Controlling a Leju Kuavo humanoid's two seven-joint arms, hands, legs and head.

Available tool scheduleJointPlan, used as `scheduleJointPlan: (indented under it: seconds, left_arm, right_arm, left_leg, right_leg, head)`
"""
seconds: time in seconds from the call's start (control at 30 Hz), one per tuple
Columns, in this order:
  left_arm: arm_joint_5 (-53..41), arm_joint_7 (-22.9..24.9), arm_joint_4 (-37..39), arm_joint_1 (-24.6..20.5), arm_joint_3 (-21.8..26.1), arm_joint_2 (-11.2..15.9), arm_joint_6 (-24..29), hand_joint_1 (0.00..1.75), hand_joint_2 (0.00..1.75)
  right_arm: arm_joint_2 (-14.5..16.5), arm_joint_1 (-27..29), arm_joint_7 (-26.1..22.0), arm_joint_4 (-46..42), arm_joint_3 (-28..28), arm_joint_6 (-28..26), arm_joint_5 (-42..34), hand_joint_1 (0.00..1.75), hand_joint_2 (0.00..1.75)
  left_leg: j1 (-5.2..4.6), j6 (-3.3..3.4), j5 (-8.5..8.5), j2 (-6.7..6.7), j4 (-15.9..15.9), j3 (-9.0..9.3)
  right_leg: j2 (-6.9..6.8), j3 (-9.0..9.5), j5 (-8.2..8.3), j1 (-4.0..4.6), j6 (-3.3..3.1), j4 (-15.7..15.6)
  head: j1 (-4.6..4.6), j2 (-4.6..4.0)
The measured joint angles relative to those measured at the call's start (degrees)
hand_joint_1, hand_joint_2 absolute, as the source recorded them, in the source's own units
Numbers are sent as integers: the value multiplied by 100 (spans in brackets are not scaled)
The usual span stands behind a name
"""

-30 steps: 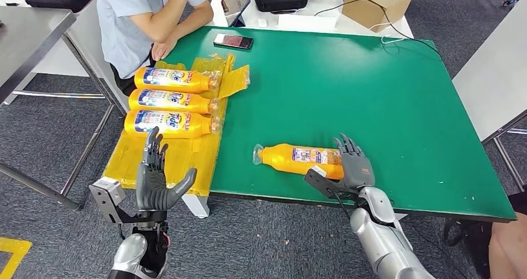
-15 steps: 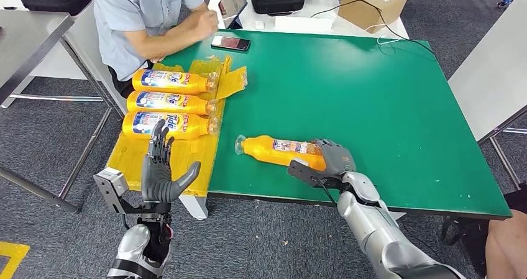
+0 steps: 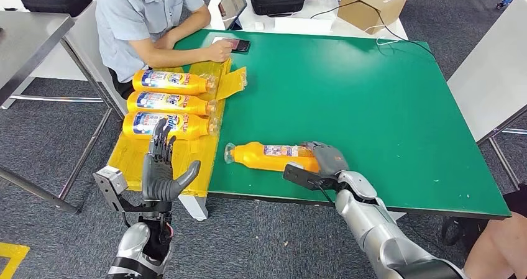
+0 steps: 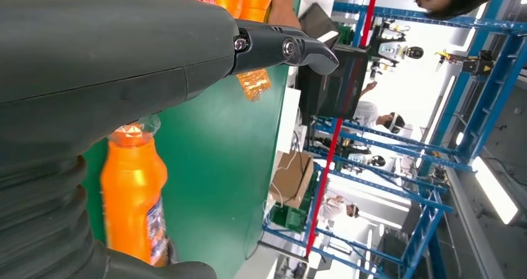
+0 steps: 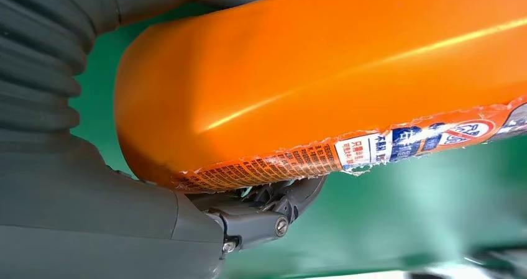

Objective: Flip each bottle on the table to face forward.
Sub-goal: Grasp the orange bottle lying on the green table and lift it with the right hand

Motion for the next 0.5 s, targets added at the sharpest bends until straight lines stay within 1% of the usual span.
scheduleJointPlan:
  seconds: [0.07, 0.13, 0.2, 0.27, 0.37, 0.43, 0.5]
  left_arm:
    - [-7, -68, -8, 32, 5, 4, 3, 0, 175]
    - [175, -47, -72, 133, 13, -5, -118, 0, 175]
    - [725, 124, -242, 347, 23, -48, -418, 0, 175]
    - [1237, 267, -437, 584, 33, -103, -636, 0, 175]
    - [1462, 340, -667, 827, 59, -157, -705, 0, 175]
    - [1537, 377, -769, 907, 77, -181, -713, 0, 175]
    - [1654, 443, -835, 968, 109, -217, -689, 0, 175]
  right_arm:
    - [14, 308, -428, -341, -12, -151, -518, 175, 175]
    - [44, 831, -798, -962, -26, -615, -946, 175, 175]
    - [85, 1507, -998, -1864, -30, -1283, -1166, 175, 175]
    - [126, 2081, -1043, -2721, -30, -1713, -1289, 175, 175]
    - [162, 2691, -1033, -3668, -23, -1846, -1347, 175, 175]
    - [174, 2938, -1058, -4101, -16, -1881, -1401, 175, 175]
    - [211, 3124, -1189, -4428, -19, -2032, -1527, 175, 175]
  left_leg:
    - [0, 0, 0, -9, 0, -5]
    - [1, -1, 1, -20, 0, -16]
    - [2, -3, -3, -30, 0, -27]
    - [2, -5, -13, -35, 0, -33]
    - [1, -2, -23, -35, 0, -45]
    - [0, 0, -27, -35, 0, -52]
    - [0, 2, -28, -35, 0, -53]
  right_leg:
    - [-2, 0, -1, 0, 0, 1]
    - [-8, -5, -4, 0, 1, 2]
    - [-14, -11, -13, -1, 6, 3]
    - [-16, -15, -22, -2, 11, 3]
    - [-15, -29, -27, -5, 9, 2]
    - [-15, -35, -29, -6, 9, 1]
    - [-16, -37, -30, -7, 8, 0]
  head:
    - [-1, 0]
    - [-2, 0]
    - [-1, 0]
    - [0, 0]
    - [-1, 0]
    - [-1, 0]
    - [0, 0]
